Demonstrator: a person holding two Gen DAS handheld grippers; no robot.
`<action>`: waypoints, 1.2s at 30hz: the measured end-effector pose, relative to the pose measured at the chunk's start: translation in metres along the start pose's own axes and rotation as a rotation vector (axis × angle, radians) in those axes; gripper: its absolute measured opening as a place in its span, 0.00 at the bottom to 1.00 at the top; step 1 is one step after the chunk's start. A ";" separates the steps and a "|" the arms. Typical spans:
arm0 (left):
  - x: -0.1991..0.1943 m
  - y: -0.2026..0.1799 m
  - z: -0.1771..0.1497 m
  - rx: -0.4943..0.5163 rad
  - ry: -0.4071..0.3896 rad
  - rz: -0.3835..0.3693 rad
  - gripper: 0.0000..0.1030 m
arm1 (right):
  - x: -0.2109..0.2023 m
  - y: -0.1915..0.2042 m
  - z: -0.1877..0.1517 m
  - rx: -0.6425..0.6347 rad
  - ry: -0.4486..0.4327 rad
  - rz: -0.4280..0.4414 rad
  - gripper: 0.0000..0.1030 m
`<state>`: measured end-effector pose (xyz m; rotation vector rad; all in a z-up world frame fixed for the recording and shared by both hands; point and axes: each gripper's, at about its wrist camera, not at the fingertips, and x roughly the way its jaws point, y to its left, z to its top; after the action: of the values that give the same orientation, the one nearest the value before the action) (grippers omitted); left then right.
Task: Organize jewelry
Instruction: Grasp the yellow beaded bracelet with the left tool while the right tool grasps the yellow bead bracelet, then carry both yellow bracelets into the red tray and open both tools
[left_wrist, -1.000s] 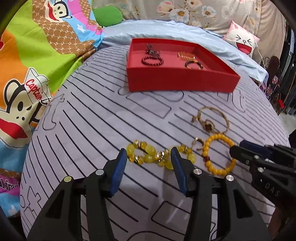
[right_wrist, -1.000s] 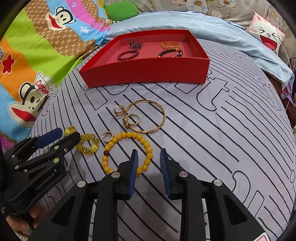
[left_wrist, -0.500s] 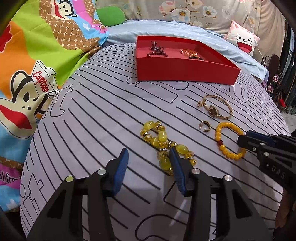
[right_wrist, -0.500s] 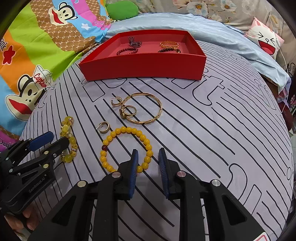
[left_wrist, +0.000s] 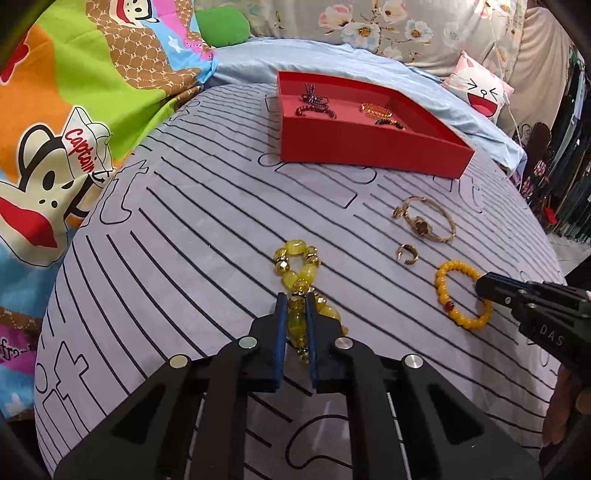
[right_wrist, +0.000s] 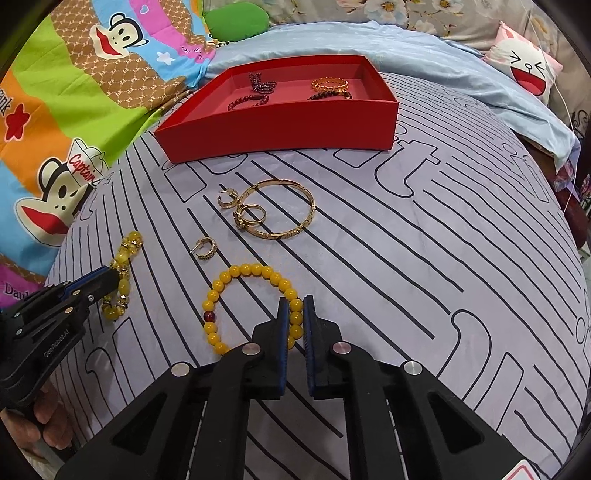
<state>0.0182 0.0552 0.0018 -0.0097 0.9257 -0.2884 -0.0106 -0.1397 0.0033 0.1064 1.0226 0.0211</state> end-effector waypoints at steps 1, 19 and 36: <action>-0.001 0.000 0.001 -0.001 -0.001 -0.005 0.09 | -0.001 -0.001 0.000 0.003 -0.004 0.000 0.07; -0.037 -0.017 0.058 0.003 -0.090 -0.097 0.09 | -0.039 -0.019 0.035 0.035 -0.120 -0.018 0.07; -0.034 -0.059 0.182 0.054 -0.215 -0.232 0.09 | -0.049 -0.031 0.146 0.010 -0.252 -0.037 0.07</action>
<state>0.1282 -0.0142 0.1466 -0.0975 0.7027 -0.5176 0.0877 -0.1859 0.1175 0.0970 0.7731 -0.0302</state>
